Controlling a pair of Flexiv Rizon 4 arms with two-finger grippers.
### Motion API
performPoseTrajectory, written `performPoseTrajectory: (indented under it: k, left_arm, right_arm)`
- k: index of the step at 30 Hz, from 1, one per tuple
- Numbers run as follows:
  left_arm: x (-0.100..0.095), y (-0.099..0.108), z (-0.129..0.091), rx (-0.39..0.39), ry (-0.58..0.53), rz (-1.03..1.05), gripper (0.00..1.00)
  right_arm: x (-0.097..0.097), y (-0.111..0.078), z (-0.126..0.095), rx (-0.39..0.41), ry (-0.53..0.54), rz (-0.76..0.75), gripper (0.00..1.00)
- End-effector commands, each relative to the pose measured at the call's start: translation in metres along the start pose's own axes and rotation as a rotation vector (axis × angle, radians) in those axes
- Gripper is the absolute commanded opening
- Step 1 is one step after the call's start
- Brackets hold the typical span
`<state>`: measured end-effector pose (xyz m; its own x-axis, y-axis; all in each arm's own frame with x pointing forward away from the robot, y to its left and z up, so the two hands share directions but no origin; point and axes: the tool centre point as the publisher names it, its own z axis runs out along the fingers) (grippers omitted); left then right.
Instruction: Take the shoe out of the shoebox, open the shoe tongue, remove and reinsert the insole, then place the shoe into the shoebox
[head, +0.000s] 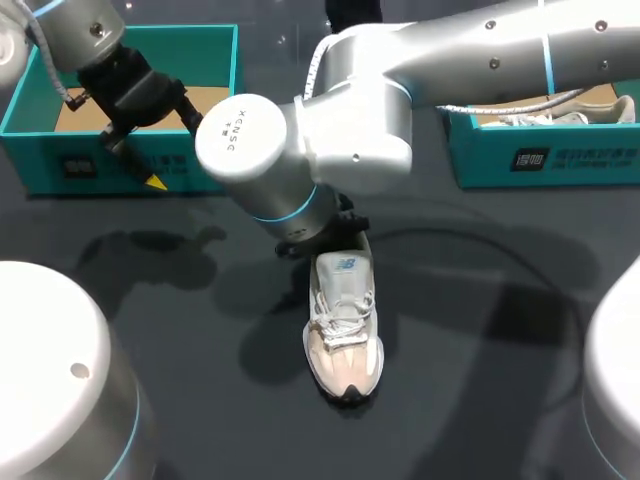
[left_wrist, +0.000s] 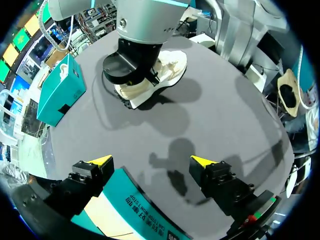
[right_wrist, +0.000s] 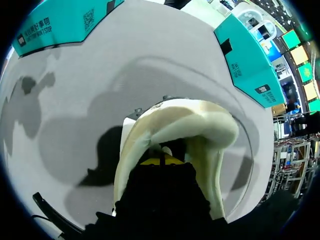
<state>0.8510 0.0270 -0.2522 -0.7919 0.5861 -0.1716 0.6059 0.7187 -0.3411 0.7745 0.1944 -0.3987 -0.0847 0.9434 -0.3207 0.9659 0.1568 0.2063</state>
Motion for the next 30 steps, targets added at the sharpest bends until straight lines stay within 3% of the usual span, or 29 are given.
performPoseTrajectory:
  k: [1, 6, 11, 21, 25, 30]
  left_arm:
    - [0.001, 0.0, 0.0, -0.003, 0.001, 0.0, 1.0]
    - [0.001, 0.0, 0.0, -0.003, 0.001, 0.0, 1.0]
    - [0.001, 0.0, 0.0, -0.003, 0.001, 0.0, 1.0]
    - [0.001, 0.0, 0.0, -0.003, 0.001, 0.0, 1.0]
    - [0.001, 0.0, 0.0, -0.003, 0.001, 0.0, 1.0]
    - [0.001, 0.0, 0.0, -0.003, 0.001, 0.0, 1.0]
  right_arm:
    - [0.003, 0.0, 0.009, 0.008, 0.023, -0.002, 0.0]
    - [-0.003, 0.002, -0.019, -0.035, -0.042, -0.005, 0.0]
    - [-0.01, 0.003, -0.018, -0.026, -0.071, -0.005, 0.0]
    - [-0.008, -0.017, 0.016, 0.078, -0.001, 0.02, 0.0]
    - [-0.007, -0.024, 0.007, 0.105, 0.067, 0.021, 0.0]
    - [-0.01, -0.024, -0.018, 0.123, 0.128, 0.009, 0.0]
